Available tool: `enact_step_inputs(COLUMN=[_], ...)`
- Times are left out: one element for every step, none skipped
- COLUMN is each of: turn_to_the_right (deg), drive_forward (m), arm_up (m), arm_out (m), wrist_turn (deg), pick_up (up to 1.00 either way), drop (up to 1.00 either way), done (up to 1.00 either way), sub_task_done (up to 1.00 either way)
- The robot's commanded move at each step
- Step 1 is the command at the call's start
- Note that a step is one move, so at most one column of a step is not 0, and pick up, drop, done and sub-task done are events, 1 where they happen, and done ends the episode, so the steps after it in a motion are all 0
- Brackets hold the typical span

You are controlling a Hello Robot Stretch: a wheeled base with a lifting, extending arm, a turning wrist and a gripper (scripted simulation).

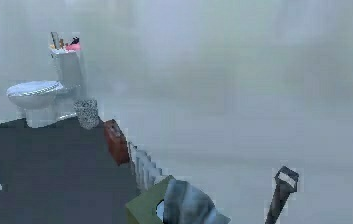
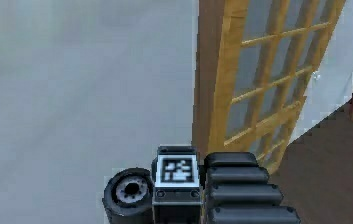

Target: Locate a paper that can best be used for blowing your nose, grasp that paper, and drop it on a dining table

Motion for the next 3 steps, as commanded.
enact_step_inputs(turn_to_the_right=[-45.0,-24.0,0.0], drive_forward=[0.0,0.0,0.65], arm_up=[0.0,0.0,0.0], arm_out=[0.0,0.0,0.0], wrist_turn=[0.0,0.0,0.0], pick_up=[0.0,0.0,0.0], drop=[0.0,0.0,0.0], done=[0.0,0.0,0.0], sub_task_done=[0.0,0.0,0.0])
